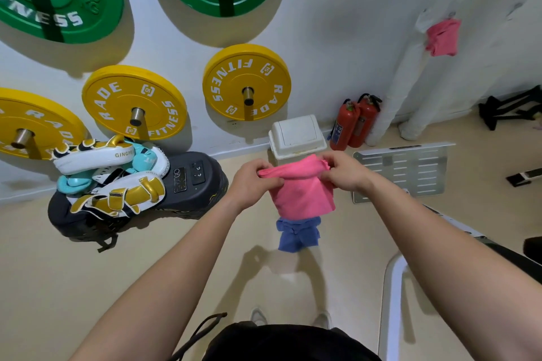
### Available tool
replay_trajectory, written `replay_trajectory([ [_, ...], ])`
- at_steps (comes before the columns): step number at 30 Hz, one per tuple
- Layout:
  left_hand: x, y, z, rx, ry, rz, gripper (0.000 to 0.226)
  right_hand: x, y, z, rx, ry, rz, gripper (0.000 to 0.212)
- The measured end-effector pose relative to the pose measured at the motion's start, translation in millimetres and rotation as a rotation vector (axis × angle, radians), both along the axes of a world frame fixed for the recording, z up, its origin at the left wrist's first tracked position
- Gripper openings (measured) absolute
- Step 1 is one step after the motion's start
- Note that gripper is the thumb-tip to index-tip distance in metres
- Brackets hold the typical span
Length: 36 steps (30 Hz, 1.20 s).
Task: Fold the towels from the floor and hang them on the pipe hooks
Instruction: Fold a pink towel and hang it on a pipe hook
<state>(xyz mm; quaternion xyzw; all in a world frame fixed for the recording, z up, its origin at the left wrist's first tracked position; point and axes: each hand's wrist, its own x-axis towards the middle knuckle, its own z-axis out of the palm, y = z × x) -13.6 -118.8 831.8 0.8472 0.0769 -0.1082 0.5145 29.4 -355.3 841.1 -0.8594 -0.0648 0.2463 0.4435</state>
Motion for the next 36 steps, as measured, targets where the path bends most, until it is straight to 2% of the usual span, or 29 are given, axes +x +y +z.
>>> replay_trajectory([
  [4,3.8,-35.7,2.4,-0.032,-0.059,0.059,0.028,0.1,-14.8,-2.7,-0.056,-0.020,-0.087,0.029],
  [7,7.7,-52.6,1.1,-0.017,-0.128,0.099,0.035,-1.9,-26.6,-2.3,0.175,0.023,-0.242,0.040],
  [9,10.5,-60.2,3.6,0.002,-0.186,0.102,0.035,-3.9,-37.9,-4.0,0.311,0.081,-0.263,0.048],
  [12,13.8,-71.8,8.1,0.001,-0.241,0.111,0.042,-9.1,-51.3,-7.6,0.283,0.100,-0.176,0.062],
  [15,14.4,-82.3,10.4,-0.043,-0.101,0.106,0.068,-9.1,-61.2,-10.7,0.221,0.048,-0.166,0.053],
  [16,13.7,-85.2,8.7,-0.059,-0.034,0.085,0.070,-7.6,-65.4,-9.5,0.228,0.050,-0.180,0.050],
  [19,9.0,-95.0,-0.5,-0.069,0.105,-0.039,0.041,-3.1,-81.8,-3.4,0.220,0.040,-0.204,0.042],
  [22,10.6,-107.8,-4.7,-0.112,0.061,-0.002,0.029,-2.0,-99.6,-1.1,0.189,0.076,-0.230,0.041],
  [25,17.5,-129.9,-0.4,-0.036,-0.082,-0.012,0.025,-3.1,-116.2,-5.2,0.143,0.137,-0.296,0.052],
  [29,28.0,-159.2,3.4,0.179,-0.307,-0.281,0.016,4.2,-140.5,3.0,-0.108,0.011,-0.203,0.069],
  [32,43.3,-174.0,6.4,0.293,-0.346,-0.486,0.019,14.3,-154.1,17.6,-0.179,-0.104,-0.065,0.102],
  [33,48.9,-179.0,8.4,0.300,-0.337,-0.528,0.022,17.5,-157.0,21.6,-0.207,-0.140,0.004,0.100],
  [34,53.9,-183.8,11.5,0.298,-0.324,-0.554,0.024,19.7,-158.6,26.3,-0.210,-0.143,0.055,0.085],
  [36,65.7,-191.1,17.4,0.299,-0.321,-0.566,0.032,22.3,-160.7,32.6,-0.185,-0.125,0.085,0.044],
])
